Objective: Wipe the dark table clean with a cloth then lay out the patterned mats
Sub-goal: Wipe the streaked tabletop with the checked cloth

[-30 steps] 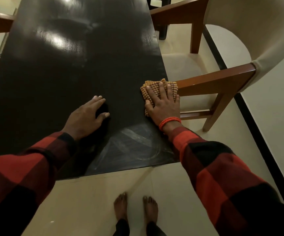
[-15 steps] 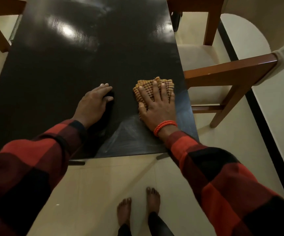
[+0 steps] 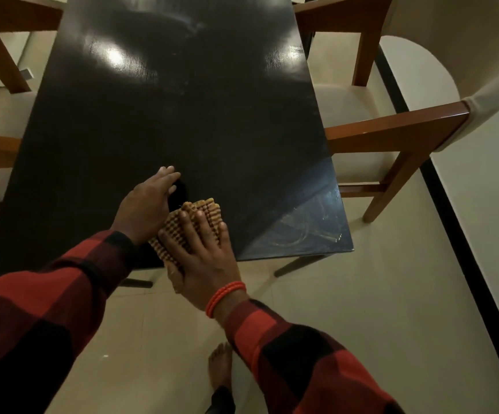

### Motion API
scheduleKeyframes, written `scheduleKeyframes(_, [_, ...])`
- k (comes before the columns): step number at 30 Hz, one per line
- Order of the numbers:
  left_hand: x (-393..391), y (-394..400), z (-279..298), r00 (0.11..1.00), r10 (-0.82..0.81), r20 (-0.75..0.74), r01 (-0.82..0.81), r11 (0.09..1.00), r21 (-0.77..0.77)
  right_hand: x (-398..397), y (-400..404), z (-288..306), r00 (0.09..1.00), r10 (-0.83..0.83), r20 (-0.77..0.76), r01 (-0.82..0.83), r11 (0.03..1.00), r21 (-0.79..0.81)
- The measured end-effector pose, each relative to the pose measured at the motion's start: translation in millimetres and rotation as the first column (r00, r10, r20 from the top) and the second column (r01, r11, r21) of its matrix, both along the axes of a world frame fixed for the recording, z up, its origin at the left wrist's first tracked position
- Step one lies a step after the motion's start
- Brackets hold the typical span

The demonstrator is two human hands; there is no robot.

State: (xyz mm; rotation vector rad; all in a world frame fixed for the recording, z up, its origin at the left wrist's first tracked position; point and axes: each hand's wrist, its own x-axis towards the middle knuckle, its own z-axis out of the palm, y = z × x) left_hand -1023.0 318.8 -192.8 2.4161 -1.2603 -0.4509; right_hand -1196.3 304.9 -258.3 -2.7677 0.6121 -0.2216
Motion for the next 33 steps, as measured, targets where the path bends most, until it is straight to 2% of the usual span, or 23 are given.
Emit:
scheduleKeyframes(9, [-33.2, -23.8, 10.7, 0.996, -0.059, -0.065, 0.061, 0.998, 0.020, -52.4, -88.7, 6.0, 0.955, -0.273, -0.118, 0.274, 0.962, -0.007])
scheduleKeyframes(17, [-65.5, -38.8, 3.5, 0.988, -0.141, -0.065, 0.145, 0.988, 0.054, -108.3, -171.3, 7.9, 0.813, -0.541, -0.217, 0.545, 0.837, -0.045])
scheduleKeyframes(21, [-78.5, -45.6, -6.2, 0.985, -0.166, -0.055, 0.169, 0.985, 0.045, -107.1, -166.4, 7.9, 0.797, -0.559, -0.230, 0.565, 0.824, -0.044])
scheduleKeyframes(28, [-88.1, -52.3, -13.2, 0.980, -0.194, -0.036, 0.196, 0.979, 0.051, -141.3, -129.1, 4.3, 0.845, -0.504, -0.180, 0.508, 0.861, -0.026])
scheduleKeyframes(33, [-86.1, -67.1, -13.4, 0.981, -0.183, -0.063, 0.187, 0.981, 0.052, -144.9, -139.6, 6.5, 0.850, -0.487, -0.201, 0.497, 0.868, -0.003])
